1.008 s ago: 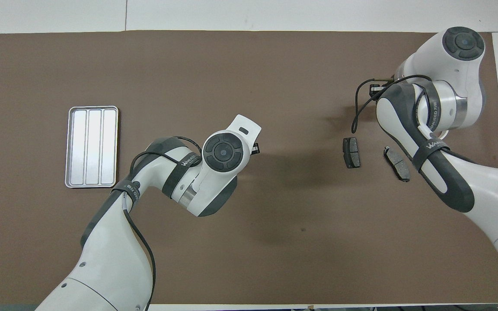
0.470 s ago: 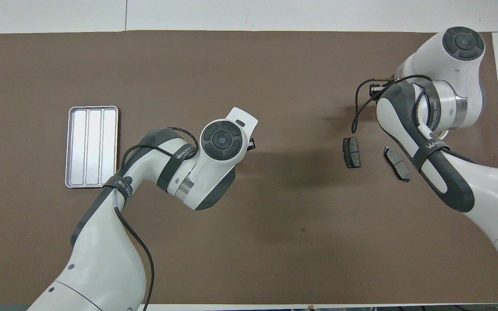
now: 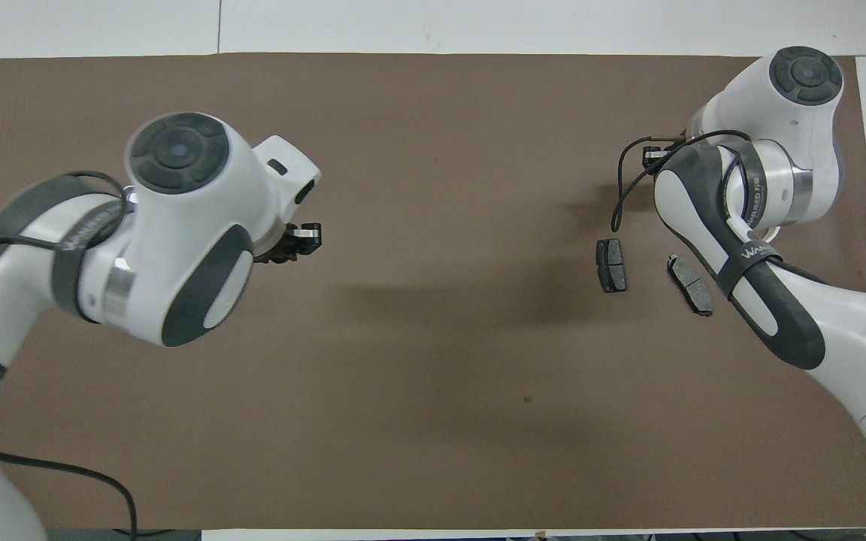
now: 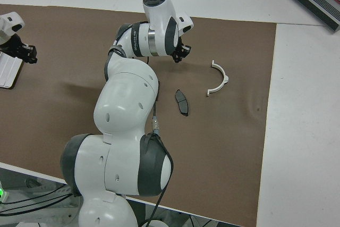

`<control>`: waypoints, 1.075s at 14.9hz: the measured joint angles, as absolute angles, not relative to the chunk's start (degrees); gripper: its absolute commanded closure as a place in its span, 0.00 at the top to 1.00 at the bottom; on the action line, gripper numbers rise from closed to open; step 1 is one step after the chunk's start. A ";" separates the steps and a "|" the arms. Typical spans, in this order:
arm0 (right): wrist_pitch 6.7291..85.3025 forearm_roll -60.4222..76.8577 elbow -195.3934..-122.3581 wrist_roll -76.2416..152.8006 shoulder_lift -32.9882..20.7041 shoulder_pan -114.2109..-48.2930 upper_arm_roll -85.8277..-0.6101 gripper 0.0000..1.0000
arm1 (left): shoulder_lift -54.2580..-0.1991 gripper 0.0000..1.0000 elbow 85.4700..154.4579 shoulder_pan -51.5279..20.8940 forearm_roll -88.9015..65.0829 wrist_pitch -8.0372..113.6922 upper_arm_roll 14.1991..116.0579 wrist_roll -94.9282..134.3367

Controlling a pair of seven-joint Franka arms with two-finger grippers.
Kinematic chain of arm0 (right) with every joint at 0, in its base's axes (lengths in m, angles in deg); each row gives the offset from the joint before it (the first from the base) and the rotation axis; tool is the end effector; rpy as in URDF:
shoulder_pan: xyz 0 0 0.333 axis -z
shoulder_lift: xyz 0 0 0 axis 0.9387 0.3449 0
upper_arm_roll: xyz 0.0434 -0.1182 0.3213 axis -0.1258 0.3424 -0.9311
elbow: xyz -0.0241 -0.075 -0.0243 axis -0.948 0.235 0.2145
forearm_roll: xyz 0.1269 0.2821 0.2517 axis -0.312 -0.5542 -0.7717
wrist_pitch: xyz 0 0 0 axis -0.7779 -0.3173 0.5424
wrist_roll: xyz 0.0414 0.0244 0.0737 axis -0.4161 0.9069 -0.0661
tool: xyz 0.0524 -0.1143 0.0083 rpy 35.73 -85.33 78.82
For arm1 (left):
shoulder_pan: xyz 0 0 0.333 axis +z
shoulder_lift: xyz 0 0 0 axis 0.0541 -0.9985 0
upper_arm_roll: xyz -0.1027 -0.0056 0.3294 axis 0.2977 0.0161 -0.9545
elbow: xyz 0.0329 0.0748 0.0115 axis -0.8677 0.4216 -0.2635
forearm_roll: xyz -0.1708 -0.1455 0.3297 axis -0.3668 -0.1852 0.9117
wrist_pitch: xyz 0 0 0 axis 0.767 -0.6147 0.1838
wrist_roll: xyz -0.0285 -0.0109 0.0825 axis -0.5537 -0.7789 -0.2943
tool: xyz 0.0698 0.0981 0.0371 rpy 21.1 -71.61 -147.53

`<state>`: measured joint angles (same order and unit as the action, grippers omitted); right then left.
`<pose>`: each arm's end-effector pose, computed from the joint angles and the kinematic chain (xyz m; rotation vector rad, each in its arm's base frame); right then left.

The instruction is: Pick bearing gear from pile to tray

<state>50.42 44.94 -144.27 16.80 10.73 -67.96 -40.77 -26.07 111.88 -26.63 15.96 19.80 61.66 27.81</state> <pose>0.7195 0.0208 0.3273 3.0887 -0.2178 0.0313 0.5597 -0.2340 0.4742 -3.0673 0.0091 0.0850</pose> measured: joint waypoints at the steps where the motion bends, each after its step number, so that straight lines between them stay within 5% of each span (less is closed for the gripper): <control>1: 50.42 44.94 -144.27 16.80 10.73 -67.96 -40.77 0.00 | -24.26 0.00 111.93 -23.70 15.62 17.54 61.58 22.98; 8: 50.07 44.94 -144.26 16.90 9.81 -68.97 -41.04 0.00 | -20.66 0.00 116.93 -5.79 14.91 16.66 61.28 -6.09; 16: 40.60 44.94 -144.03 16.90 3.77 -73.01 -41.25 0.00 | -17.84 0.00 134.45 -4.94 14.78 36.85 61.82 -7.02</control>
